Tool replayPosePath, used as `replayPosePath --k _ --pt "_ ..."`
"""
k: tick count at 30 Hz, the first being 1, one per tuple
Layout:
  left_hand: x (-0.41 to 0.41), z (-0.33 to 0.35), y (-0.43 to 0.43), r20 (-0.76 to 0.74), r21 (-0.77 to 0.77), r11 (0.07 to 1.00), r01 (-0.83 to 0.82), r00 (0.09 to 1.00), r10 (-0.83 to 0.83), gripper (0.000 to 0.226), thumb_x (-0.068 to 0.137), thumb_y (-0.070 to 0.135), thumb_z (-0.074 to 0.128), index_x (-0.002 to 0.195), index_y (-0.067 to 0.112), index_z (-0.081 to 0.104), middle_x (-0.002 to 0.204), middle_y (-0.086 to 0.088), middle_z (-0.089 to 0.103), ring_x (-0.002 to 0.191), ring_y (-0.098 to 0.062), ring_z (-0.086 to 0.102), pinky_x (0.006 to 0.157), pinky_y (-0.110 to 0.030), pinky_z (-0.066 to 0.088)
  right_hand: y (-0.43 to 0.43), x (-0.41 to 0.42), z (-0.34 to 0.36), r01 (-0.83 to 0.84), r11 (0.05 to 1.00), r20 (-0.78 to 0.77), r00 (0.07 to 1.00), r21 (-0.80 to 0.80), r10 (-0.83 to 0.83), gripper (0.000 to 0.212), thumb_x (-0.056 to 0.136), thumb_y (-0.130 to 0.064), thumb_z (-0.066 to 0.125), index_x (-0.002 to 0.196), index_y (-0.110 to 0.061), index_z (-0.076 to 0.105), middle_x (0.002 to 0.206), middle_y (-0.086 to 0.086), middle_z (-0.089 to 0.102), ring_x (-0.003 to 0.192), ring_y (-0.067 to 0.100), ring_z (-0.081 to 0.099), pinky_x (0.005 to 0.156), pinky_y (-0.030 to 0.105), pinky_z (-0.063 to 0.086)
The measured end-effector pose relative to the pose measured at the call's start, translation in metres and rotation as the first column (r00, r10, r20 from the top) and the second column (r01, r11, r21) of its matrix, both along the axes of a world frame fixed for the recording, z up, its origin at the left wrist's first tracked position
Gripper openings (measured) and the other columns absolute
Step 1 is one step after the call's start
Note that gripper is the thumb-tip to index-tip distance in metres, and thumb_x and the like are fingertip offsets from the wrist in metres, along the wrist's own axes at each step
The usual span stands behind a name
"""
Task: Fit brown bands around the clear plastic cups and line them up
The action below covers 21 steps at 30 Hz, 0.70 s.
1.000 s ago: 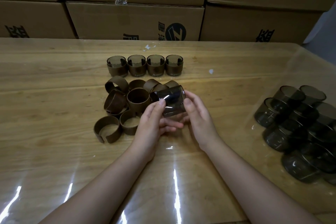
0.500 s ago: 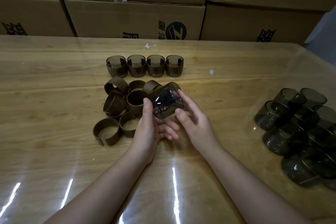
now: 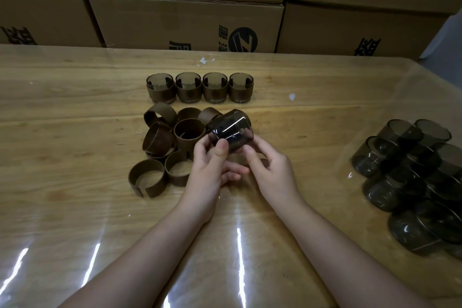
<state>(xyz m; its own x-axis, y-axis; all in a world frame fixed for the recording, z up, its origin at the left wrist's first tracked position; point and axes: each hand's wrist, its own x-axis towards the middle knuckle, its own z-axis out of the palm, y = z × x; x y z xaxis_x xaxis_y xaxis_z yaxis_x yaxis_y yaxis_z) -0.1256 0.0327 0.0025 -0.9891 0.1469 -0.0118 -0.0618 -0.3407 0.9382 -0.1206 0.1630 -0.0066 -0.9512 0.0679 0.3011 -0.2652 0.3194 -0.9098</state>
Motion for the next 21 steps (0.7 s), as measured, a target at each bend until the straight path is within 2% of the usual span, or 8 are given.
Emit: replayPosePath --k 4,7,10,13,16,19,21 --pt "0.0008 -0.0003 0.0014 -0.021 -0.012 1.0 0.004 1.0 -0.005 0.066 0.08 0.04 0.054 0.137 0.017 0.031 0.1 0.0 0.073 0.063 -0.015 0.068 0.055 -0.02 0.053 -0.0012 0.0012 0.0025 0.019 0.999 -0.024 1.0 -0.042 -0.02 0.035 0.097 -0.01 0.056 0.131 -0.02 0.058 0.121 -0.001 0.067 0.104 0.008 0.066 0.083 0.02 0.051" --pt "0.0013 0.0011 0.0015 -0.017 -0.008 1.0 0.012 1.0 -0.012 0.065 0.082 0.036 0.052 0.14 0.016 0.031 0.108 -0.006 0.069 0.064 -0.015 0.068 0.055 -0.02 0.052 -0.0009 0.0031 0.0033 -0.023 0.998 -0.038 0.999 -0.063 0.02 0.037 0.099 -0.009 0.052 0.135 -0.014 0.055 0.129 -0.003 0.063 0.113 -0.004 0.059 0.091 0.015 0.046" --pt "0.0022 0.0022 0.0024 -0.017 0.007 1.0 0.011 1.0 -0.011 0.065 0.082 0.033 0.051 0.14 0.014 0.03 0.112 -0.009 0.065 0.063 -0.015 0.068 0.054 -0.02 0.052 -0.0007 0.0031 0.0024 -0.06 0.994 -0.03 0.998 -0.09 0.057 0.041 0.098 -0.003 0.05 0.14 -0.006 0.049 0.134 0.002 0.059 0.123 0.0 0.054 0.103 0.019 0.042" --pt "0.002 0.0022 0.0021 -0.029 0.018 1.0 0.001 1.0 -0.001 0.066 0.082 0.027 0.054 0.141 0.014 0.028 0.112 -0.01 0.065 0.064 -0.014 0.069 0.054 -0.02 0.052 -0.0026 0.0032 0.0029 -0.073 0.986 -0.037 0.997 -0.147 0.068 0.042 0.096 0.003 0.05 0.137 -0.005 0.05 0.131 0.0 0.06 0.118 -0.004 0.056 0.098 0.013 0.042" --pt "0.0025 0.0036 0.0025 -0.05 0.016 1.0 -0.005 0.999 0.006 0.066 0.079 0.022 0.057 0.138 0.02 0.03 0.111 -0.007 0.067 0.065 -0.015 0.069 0.054 -0.021 0.053 -0.003 0.0036 0.0027 -0.071 0.981 -0.086 0.995 -0.181 0.056 0.042 0.094 0.0 0.052 0.134 -0.015 0.049 0.127 -0.007 0.06 0.117 -0.005 0.056 0.097 0.012 0.042" --pt "0.0029 0.004 0.0018 -0.066 0.017 1.0 -0.005 0.998 0.006 0.058 0.077 0.02 0.06 0.129 0.03 0.036 0.109 -0.005 0.067 0.067 -0.016 0.069 0.056 -0.022 0.054 -0.0028 0.0026 0.001 -0.073 0.981 -0.136 0.99 -0.182 0.048 0.045 0.09 -0.012 0.051 0.131 -0.03 0.046 0.131 -0.012 0.057 0.125 0.003 0.053 0.104 0.022 0.041" --pt "0.0033 0.0036 0.001 -0.065 0.022 1.0 -0.006 0.998 0.008 0.059 0.077 0.019 0.062 0.13 0.031 0.037 0.109 -0.005 0.067 0.07 -0.017 0.07 0.057 -0.022 0.054 -0.0024 0.0018 -0.0006 -0.083 0.98 -0.164 0.985 -0.183 0.052 0.048 0.091 -0.012 0.05 0.132 -0.035 0.045 0.136 -0.01 0.055 0.129 0.005 0.05 0.107 0.026 0.039"
